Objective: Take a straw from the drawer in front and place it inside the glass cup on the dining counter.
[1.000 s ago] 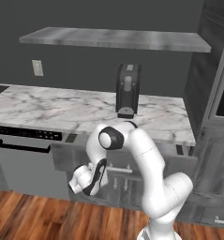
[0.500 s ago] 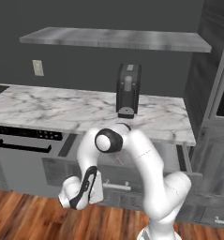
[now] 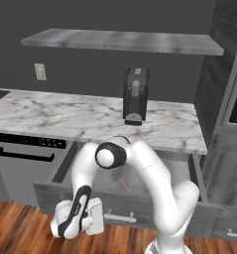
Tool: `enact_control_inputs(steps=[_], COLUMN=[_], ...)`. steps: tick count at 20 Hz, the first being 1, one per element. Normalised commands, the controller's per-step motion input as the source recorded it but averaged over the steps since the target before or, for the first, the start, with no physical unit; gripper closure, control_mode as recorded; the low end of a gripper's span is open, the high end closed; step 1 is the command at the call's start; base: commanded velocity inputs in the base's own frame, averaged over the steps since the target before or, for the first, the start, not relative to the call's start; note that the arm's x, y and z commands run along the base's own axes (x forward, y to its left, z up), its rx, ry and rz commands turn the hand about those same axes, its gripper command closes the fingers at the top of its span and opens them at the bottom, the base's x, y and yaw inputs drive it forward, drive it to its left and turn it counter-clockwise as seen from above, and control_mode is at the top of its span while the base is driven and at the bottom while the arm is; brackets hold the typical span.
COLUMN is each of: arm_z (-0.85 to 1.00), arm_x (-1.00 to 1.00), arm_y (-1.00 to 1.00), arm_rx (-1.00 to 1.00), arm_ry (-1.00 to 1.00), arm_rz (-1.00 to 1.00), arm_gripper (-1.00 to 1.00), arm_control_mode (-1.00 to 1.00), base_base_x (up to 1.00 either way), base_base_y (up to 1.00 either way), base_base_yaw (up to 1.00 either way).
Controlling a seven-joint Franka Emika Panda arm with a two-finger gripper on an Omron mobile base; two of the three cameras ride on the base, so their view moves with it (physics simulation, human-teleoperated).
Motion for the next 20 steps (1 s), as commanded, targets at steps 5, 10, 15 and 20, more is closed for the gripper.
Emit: enact_control_inputs(steps=[5,10,15,20], arm_z=[0.37,0.76,0.50,0.07], arm_x=[-0.41,-0.07,0.00,0.42], arm_y=[0.14,0.23,0.66,0.89], arm_rx=[0.04,0.17,0.18,0.21], arm_ry=[0.08,0.11,0.02,-0.02], arm_rz=[-0.07,0.00,0.07,0.24], arm_gripper=[-1.00,-1.00,-1.00,-1.00], arm_control_mode=[-1.00,-1.00,-1.00,-1.00], base_base_x=[0.00,0.00,0.00,0.00], base_base_y=[0.00,0.00,0.00,0.00], base_base_yaw=[0.00,0.00,0.00,0.00])
